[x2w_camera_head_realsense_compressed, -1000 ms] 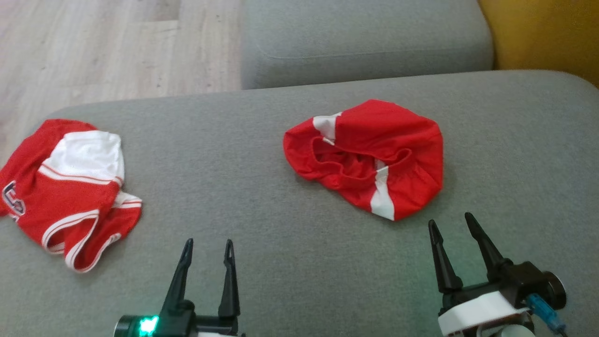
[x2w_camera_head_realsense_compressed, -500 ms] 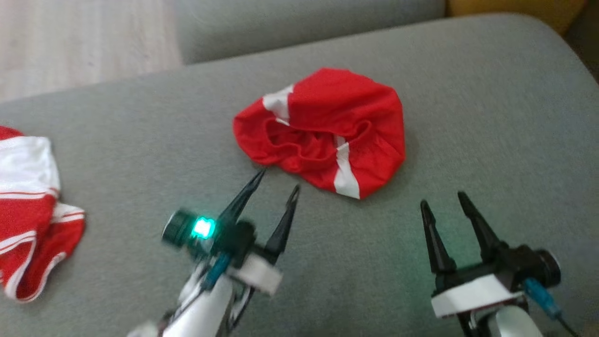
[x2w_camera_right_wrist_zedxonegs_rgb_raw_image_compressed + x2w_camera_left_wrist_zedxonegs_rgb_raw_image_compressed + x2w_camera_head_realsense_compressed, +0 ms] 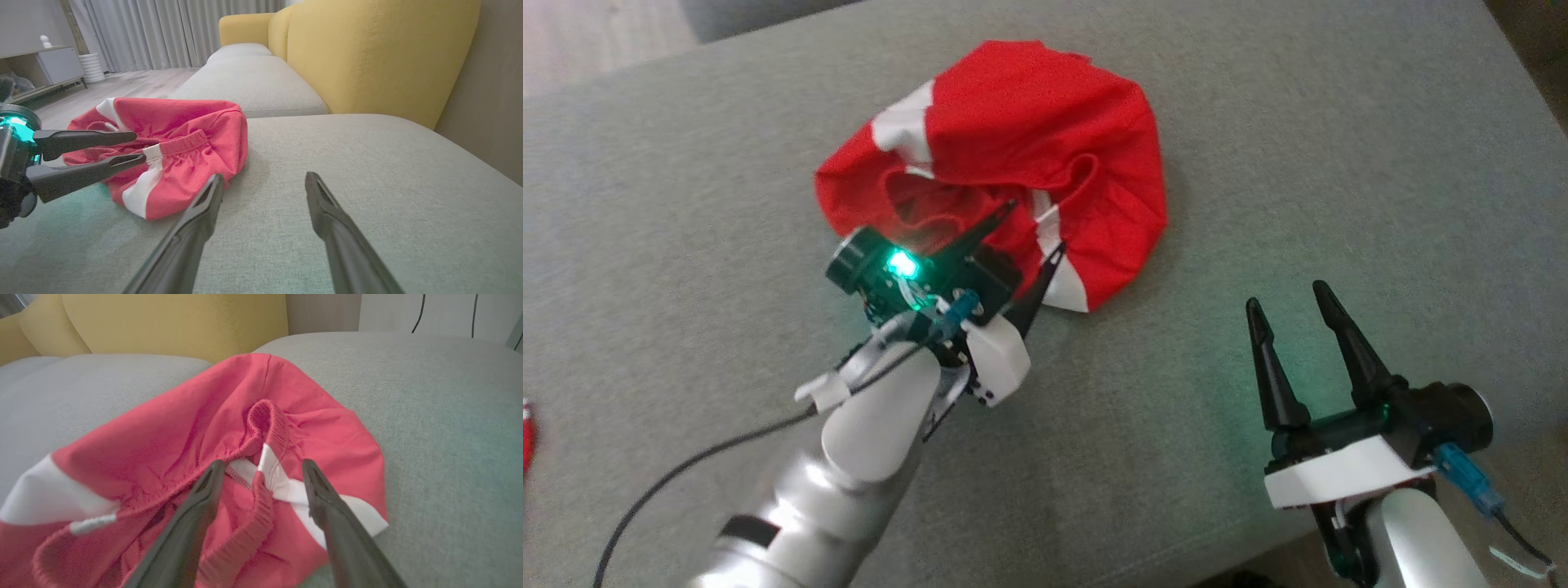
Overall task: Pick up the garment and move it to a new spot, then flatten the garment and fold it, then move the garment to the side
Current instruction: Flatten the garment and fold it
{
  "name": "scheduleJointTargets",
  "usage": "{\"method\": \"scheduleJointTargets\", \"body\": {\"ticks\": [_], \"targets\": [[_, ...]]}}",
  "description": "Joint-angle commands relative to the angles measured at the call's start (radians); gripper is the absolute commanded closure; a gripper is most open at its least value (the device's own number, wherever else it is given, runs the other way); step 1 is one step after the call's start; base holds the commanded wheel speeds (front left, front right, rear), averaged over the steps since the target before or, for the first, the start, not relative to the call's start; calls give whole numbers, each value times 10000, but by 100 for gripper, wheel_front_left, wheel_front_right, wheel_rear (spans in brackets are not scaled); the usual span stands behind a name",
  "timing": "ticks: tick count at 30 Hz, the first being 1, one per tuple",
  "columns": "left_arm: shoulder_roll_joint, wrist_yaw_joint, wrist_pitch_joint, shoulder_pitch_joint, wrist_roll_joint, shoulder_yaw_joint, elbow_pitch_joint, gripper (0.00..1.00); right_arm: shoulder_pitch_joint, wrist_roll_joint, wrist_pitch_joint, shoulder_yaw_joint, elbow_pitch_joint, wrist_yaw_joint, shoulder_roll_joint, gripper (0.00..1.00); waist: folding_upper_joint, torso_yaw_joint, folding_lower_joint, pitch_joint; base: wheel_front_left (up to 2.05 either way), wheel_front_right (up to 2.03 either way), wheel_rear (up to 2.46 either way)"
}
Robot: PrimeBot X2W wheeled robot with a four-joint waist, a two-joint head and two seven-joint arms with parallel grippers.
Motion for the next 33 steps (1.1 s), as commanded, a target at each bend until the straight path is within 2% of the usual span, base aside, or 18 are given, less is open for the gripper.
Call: {"method": "scheduleJointTargets", "body": {"ticks": [1,7,8,9,11,12,18,27,33], "targets": [[43,-18,30,-582,-100,221,-131,0,-281,102,-24,242,-330,-7,-35,0,0,-293,-2,243,0,0,0],[43,13,363,-1073,-218,48,773,0,-314,194,-24,268,-320,-7,-35,0,0,-582,-2,338,0,0,0],[43,7,431,-1117,-250,7,888,8,-314,201,-24,262,-315,-7,-35,0,0,-603,-2,342,0,0,0],[42,-3,487,-1159,-272,-45,984,27,-314,208,-24,256,-310,-7,-35,0,0,-625,-2,344,0,0,0],[42,2,510,-1259,-264,-112,1102,78,-317,229,-24,245,-299,-7,-35,0,0,-656,-2,333,0,0,0],[42,3,544,-1287,-278,-127,1153,100,-313,242,-24,237,-292,-7,-35,0,0,-667,-2,311,0,0,0],[42,-53,741,-1301,-630,-297,1011,100,-242,326,-24,254,-247,-7,-35,0,0,-722,-2,66,0,0,0],[42,-141,1470,-2393,-3827,-1075,-1339,100,-94,522,-24,492,-131,-7,-35,0,0,-1035,-2,-841,0,0,0],[42,-143,1751,-4183,-5295,-475,-2193,100,136,487,-24,526,-94,-7,-35,0,0,-944,-2,-1357,0,0,0]]}}
